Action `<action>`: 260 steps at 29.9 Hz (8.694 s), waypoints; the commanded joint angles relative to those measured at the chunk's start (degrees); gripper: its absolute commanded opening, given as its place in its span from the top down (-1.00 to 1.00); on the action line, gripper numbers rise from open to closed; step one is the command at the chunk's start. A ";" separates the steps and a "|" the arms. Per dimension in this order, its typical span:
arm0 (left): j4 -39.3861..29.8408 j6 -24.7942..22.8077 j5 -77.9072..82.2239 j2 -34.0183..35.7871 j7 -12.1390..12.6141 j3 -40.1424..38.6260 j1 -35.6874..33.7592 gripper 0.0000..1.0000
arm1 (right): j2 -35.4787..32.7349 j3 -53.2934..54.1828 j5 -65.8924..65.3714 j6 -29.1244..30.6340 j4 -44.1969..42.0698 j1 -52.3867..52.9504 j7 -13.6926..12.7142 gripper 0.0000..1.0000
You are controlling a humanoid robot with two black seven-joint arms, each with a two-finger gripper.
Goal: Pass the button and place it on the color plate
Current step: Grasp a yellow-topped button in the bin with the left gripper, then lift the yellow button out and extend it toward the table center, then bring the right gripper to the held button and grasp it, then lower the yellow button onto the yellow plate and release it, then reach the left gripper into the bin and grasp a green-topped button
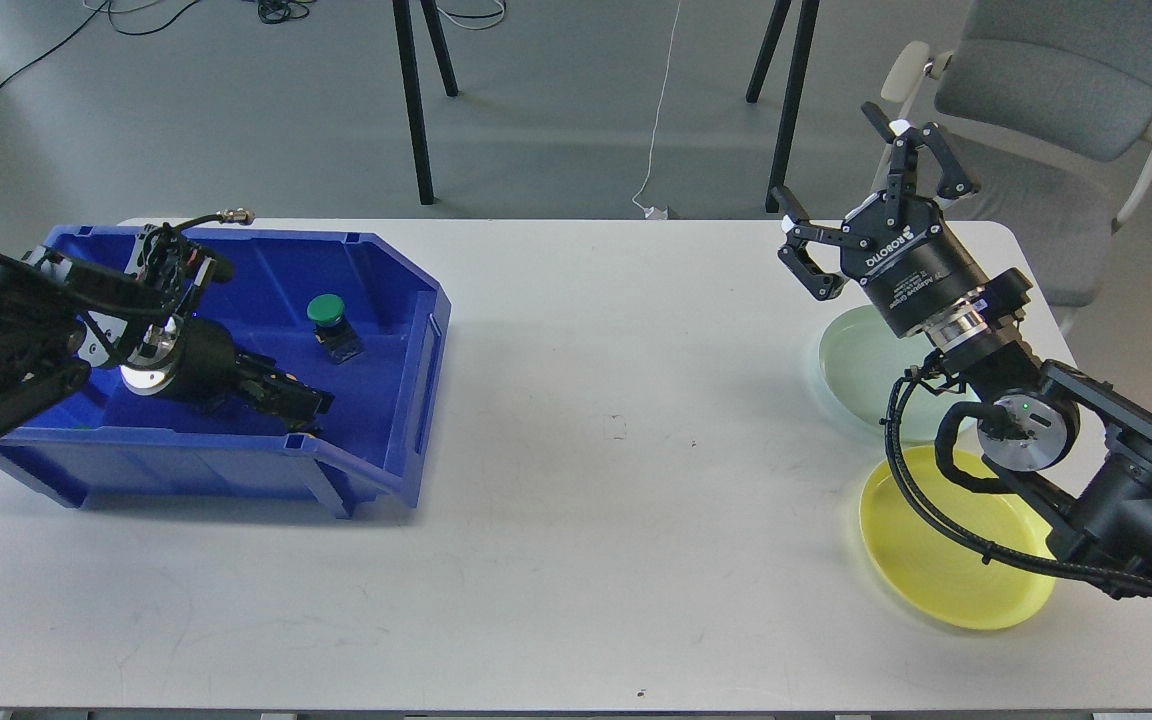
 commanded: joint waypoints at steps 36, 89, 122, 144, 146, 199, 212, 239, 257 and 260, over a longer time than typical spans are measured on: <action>-9.72 0.00 -17.43 8.79 0.00 -17.75 -7.43 0.98 | -1.49 6.67 0.00 0.00 -0.05 -0.95 0.00 -0.99; -13.60 0.00 -63.16 -16.52 0.00 -32.02 15.87 0.95 | 23.64 0.18 -25.22 -46.37 17.19 -5.09 0.00 -0.98; -13.60 0.00 -63.07 -16.52 0.00 -32.02 15.87 0.95 | 23.64 -3.07 -25.14 -45.93 18.93 -3.59 0.00 -0.78; -13.60 0.00 -63.16 -16.60 0.00 -32.10 16.56 0.53 | 23.64 -4.22 -25.14 -47.51 20.08 -3.76 0.00 0.93; -13.60 0.00 -63.16 -16.60 0.00 -32.71 16.83 -0.06 | 23.64 -4.22 -25.14 -47.51 20.08 -3.68 0.00 0.96; -12.29 0.00 -64.83 -17.31 0.00 -35.27 18.24 -0.83 | -10.55 14.59 -47.55 -56.00 28.87 -54.56 0.00 -0.19; -12.37 0.00 -64.74 -17.31 0.00 -35.27 18.33 -0.83 | -9.40 14.85 -47.46 -56.00 29.22 -54.39 0.00 -0.40; -23.45 0.00 -35.54 14.23 0.00 -38.26 16.31 -0.89 | -2.73 17.49 -34.63 -56.00 39.59 -39.80 0.00 -0.98; 1.95 1.72 -1.99 13.37 0.00 -15.05 5.84 -0.91 | -2.81 17.58 -34.54 -56.00 38.62 -42.70 0.00 -0.98; 1.95 2.69 -1.99 13.02 0.00 -15.05 6.63 -0.91 | -2.81 17.58 -34.54 -56.00 38.53 -42.79 0.00 -0.98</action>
